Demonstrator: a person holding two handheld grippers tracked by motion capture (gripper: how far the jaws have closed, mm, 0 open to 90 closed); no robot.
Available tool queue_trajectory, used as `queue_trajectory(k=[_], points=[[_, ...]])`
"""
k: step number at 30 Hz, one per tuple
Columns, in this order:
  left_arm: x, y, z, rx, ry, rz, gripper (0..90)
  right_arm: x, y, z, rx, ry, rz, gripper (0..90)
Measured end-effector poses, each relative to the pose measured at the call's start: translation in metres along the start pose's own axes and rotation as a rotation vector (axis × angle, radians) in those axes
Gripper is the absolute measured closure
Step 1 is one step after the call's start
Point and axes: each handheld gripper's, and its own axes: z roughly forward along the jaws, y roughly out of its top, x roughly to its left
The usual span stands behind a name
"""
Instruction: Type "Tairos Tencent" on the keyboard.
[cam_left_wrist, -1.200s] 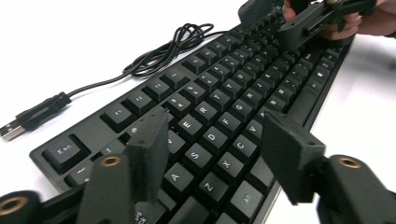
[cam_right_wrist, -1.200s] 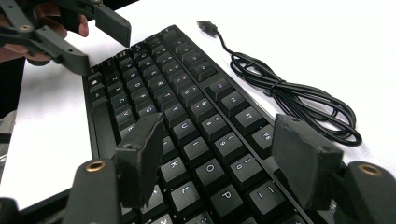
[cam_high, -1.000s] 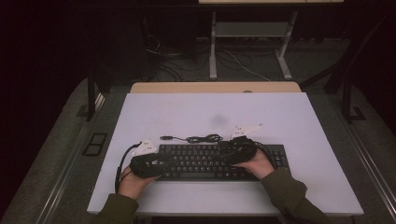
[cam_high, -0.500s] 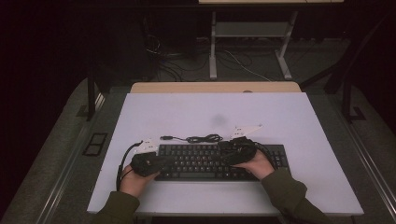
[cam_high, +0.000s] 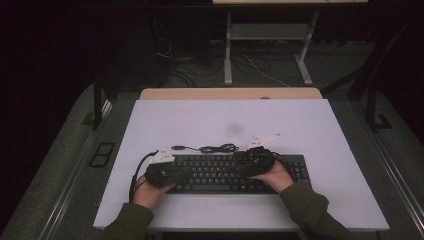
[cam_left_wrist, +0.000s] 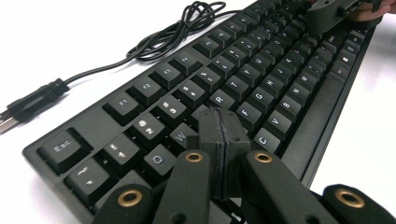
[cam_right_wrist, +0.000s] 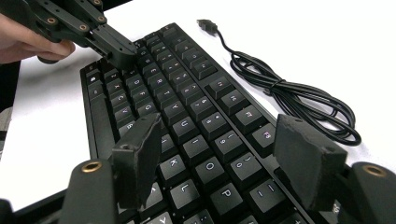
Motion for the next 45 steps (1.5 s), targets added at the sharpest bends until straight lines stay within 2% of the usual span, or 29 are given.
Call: queue_trajectory(k=[10,12,25,31,45], points=[[0.0018,-0.0018,0.0029,0.016,-0.005,-0.011,88.9,0.0004,0.0005,-0.0011,-0.001,-0.001,0.002,32.3],[0.0018,-0.0017,0.0028,0.019,-0.004,-0.003,88.8,0.0004,0.0006,-0.0012,0.0,-0.001,0.002,32.3],[0.0006,0.0011,-0.0017,-0.003,0.008,0.0,87.8,-0.0002,0.0012,-0.0028,-0.009,-0.002,0.0,32.3],[-0.0009,0.002,-0.0033,-0.013,0.011,-0.009,79.6,-0.0001,0.0011,-0.0031,-0.009,-0.001,0.001,32.3],[-0.0048,0.0016,-0.0039,-0.034,-0.005,-0.038,51.1,-0.0005,0.0013,-0.0067,-0.016,-0.004,0.006,32.5]])
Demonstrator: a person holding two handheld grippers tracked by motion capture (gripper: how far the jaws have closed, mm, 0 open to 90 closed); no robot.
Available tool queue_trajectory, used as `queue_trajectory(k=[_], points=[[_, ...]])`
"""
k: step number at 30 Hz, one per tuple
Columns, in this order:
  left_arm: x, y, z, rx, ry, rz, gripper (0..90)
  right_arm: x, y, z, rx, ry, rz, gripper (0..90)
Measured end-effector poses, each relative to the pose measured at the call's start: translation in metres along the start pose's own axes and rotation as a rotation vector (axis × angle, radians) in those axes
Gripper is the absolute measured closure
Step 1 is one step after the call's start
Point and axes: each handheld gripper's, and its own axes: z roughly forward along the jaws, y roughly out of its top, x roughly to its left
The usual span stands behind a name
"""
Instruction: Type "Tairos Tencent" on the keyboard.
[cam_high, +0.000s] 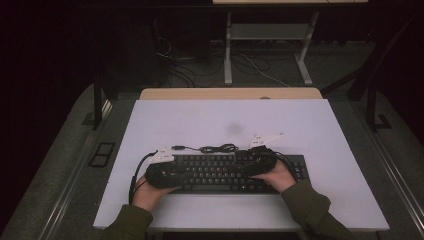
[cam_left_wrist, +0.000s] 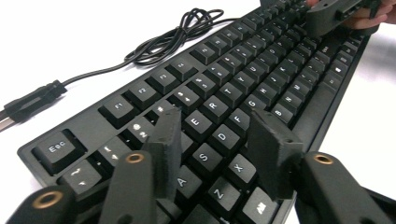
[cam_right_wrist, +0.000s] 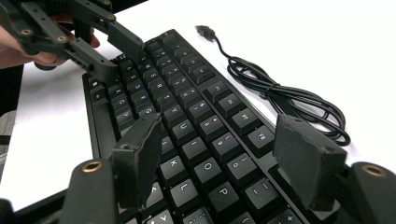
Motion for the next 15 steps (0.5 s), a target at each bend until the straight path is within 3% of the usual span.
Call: queue_trajectory(k=[15], points=[[-0.004,0.0,0.003,0.002,-0.006,0.006,37.4,-0.002,-0.003,-0.015,-0.012,0.003,0.006,37.8]])
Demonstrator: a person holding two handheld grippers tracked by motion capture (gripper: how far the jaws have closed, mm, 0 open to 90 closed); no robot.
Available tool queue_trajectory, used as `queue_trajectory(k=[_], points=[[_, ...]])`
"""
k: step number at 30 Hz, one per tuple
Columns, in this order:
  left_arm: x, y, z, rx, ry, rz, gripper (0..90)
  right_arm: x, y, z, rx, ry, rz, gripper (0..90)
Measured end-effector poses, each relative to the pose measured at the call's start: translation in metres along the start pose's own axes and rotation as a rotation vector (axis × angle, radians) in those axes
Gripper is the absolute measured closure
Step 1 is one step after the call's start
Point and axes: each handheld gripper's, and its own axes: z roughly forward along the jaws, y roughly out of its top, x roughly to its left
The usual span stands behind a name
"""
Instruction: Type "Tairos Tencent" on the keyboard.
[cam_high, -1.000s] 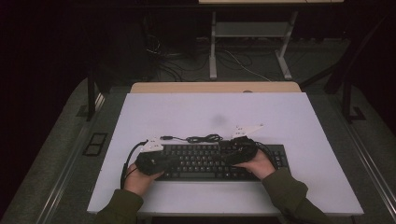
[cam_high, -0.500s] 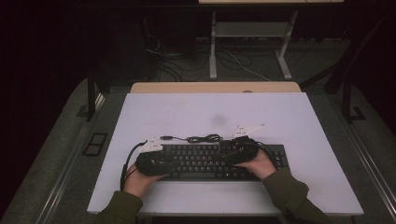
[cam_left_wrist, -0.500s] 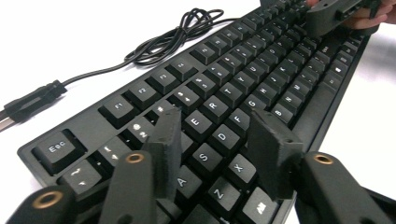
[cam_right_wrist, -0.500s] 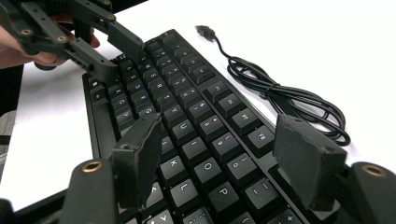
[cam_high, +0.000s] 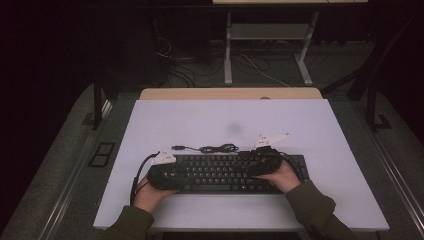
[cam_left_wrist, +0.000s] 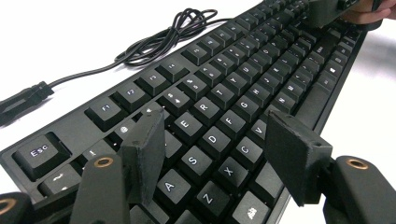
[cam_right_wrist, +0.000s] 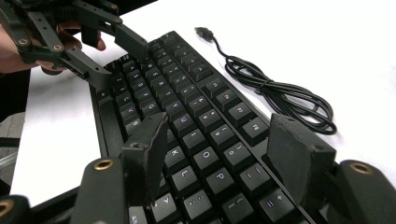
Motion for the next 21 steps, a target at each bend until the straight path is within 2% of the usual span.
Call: queue_trajectory(k=[5,8,12,21], points=[[-0.003,0.001,0.001,-0.008,-0.015,-0.002,37.4,-0.001,-0.003,-0.009,-0.006,-0.008,0.015,37.3],[-0.006,0.001,0.001,-0.013,-0.025,0.002,40.4,-0.001,-0.006,-0.012,-0.007,-0.012,0.017,36.4],[-0.01,0.003,0.002,-0.015,-0.048,0.012,51.9,-0.001,-0.008,-0.015,-0.007,-0.016,0.018,35.7],[-0.017,0.003,0.006,0.023,-0.11,0.053,80.2,-0.001,-0.008,-0.014,-0.003,-0.016,0.015,35.2]])
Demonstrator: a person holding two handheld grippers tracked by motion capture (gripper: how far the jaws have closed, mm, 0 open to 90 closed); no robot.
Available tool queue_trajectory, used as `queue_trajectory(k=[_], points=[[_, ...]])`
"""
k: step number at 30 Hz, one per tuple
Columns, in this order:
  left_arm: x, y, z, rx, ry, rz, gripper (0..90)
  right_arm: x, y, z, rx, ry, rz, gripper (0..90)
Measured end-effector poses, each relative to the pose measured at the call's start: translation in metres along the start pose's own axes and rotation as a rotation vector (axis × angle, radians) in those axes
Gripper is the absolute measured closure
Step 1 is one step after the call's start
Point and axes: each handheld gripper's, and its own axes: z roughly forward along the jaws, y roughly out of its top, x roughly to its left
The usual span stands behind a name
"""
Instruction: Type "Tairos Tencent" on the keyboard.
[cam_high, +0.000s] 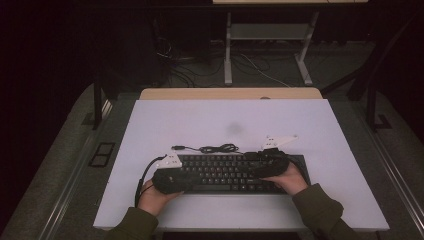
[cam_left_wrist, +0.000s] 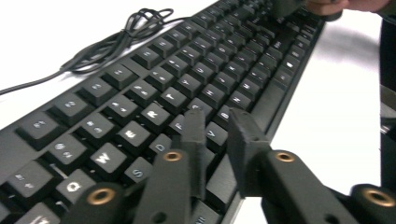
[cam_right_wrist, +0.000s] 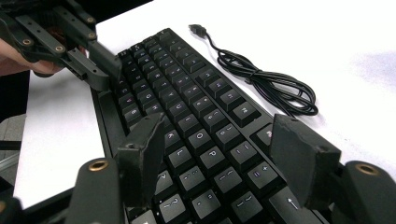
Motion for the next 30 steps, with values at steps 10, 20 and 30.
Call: queue_trajectory(k=[10,20,30], points=[[-0.004,-0.001,0.007,0.063,-0.038,0.027,88.9,0.0,0.001,-0.001,-0.005,0.002,0.003,35.2],[-0.004,-0.003,0.011,0.091,-0.042,0.031,88.9,0.0,0.001,-0.001,-0.003,0.001,0.004,35.2],[-0.004,-0.003,0.01,0.086,-0.043,0.027,88.9,0.0,0.001,-0.001,-0.004,0.001,0.003,35.2]])
